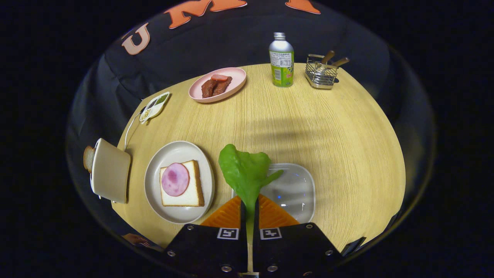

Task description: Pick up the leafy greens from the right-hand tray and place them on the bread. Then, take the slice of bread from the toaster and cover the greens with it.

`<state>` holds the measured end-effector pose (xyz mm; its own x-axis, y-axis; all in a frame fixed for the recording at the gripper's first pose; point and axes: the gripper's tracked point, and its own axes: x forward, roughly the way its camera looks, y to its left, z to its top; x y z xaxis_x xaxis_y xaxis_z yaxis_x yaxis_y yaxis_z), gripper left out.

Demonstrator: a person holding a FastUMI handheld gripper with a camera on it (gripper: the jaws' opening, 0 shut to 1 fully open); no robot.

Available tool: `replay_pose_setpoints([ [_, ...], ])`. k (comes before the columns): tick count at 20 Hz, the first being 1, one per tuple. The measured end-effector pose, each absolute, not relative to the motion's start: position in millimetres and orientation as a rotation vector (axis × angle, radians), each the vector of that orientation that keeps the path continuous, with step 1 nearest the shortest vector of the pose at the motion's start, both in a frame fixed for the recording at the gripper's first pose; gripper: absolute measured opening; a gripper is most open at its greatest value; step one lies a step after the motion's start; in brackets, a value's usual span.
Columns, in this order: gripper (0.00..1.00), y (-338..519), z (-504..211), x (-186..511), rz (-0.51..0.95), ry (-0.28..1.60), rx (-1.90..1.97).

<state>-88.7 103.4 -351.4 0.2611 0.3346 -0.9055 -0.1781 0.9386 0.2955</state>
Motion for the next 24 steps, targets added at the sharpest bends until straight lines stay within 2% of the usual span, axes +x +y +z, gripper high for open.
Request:
replay_pose_setpoints([
  [6, 0.06, 148.4, -315.5, -84.7, 0.453, 1.196, 0.108],
  [12, 0.06, 213.1, -313.6, -95.7, 0.565, 1.201, 0.051],
  [19, 0.06, 254.2, -322.9, -97.3, 0.611, 1.225, 0.000],
  [24, 0.12, 268.6, -329.4, -98.2, 0.618, 1.236, -0.025],
])
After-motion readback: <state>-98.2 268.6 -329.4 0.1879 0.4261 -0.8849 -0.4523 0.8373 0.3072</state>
